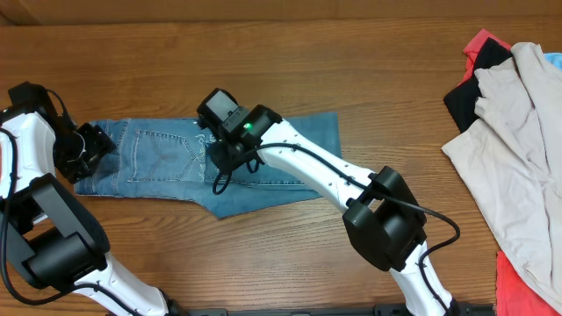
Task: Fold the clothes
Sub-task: 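Release the hems and move the right gripper to the folded edge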
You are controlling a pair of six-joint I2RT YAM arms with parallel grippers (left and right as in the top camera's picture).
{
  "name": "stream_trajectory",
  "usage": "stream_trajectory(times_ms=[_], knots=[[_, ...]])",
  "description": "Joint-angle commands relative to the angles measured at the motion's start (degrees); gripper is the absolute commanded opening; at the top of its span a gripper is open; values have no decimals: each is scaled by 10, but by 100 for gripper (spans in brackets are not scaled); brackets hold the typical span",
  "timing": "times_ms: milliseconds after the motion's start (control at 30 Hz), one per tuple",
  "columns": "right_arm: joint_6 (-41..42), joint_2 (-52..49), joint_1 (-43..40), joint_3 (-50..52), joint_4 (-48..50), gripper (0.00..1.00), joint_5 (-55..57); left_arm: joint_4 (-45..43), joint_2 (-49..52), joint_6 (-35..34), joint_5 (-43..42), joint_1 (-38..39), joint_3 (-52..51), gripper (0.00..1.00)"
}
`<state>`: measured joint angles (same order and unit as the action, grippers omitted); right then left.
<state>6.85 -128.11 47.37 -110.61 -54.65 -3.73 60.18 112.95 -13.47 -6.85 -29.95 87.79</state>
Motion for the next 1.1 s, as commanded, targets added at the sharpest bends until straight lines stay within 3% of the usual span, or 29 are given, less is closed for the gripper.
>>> stream_trajectory(times_ms=[0,67,200,533,1067], knots=[[33,36,-40,-30,-27,45,37,-9,2,16,15,5,8,75],[32,57,-66,-34,-60,48,37,-33,2,68,10,3,9,75],[33,73,-105,-34,-120,48,37,-67,2,103,11,-4,9,80],[37,73,-133,-33,-166,48,37,-152,2,110,54,-14,-14,85],[43,73,-133,-32,-170,48,30,-146,133,101,40,-16,-15,81]])
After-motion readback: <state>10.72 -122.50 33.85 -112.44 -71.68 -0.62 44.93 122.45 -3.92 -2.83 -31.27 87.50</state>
